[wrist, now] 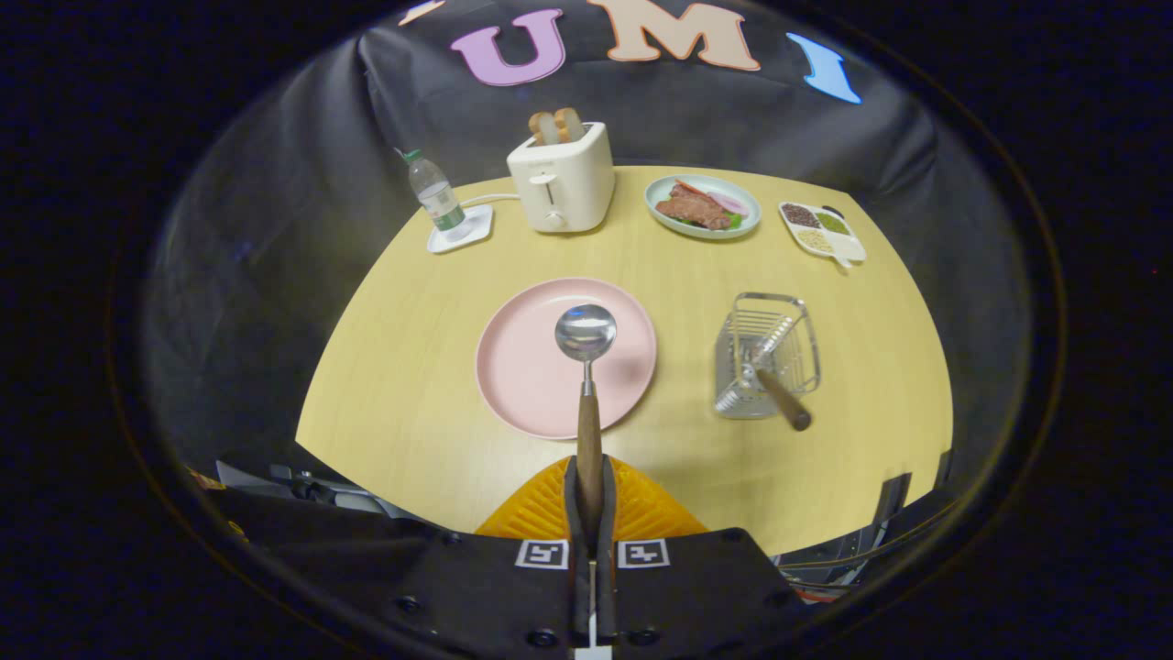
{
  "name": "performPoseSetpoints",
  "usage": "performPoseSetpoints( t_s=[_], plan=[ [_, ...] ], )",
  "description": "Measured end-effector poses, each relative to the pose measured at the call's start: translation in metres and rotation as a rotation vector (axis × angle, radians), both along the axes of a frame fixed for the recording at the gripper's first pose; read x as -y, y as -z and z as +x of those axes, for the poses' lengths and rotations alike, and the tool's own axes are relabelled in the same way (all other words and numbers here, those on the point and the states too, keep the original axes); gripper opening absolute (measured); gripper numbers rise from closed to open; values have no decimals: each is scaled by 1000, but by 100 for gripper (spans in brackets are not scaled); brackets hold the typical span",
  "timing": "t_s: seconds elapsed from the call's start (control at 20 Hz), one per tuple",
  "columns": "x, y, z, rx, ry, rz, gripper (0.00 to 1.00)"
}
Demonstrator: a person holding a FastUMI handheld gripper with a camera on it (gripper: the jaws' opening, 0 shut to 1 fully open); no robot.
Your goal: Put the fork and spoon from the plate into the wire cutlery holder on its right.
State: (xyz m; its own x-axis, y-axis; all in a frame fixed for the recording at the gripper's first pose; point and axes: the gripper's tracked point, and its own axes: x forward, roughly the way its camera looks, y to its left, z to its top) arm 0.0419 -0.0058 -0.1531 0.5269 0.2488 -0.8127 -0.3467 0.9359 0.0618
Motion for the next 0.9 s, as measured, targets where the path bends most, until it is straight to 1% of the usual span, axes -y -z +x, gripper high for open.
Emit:
performPoseSetpoints(
  t_s=[0.2, 0.35, 0.6, 0.75, 0.9],
  plan=[
    [51, -28, 27, -22, 50, -49, 5],
    [87, -37, 45, -51, 58, -114, 5],
    [115, -19, 52, -205, 81, -153, 6],
    [128, -6, 53, -278, 68, -219, 6],
    [127, 1, 55, -330, 51, -248, 6]
  ],
)
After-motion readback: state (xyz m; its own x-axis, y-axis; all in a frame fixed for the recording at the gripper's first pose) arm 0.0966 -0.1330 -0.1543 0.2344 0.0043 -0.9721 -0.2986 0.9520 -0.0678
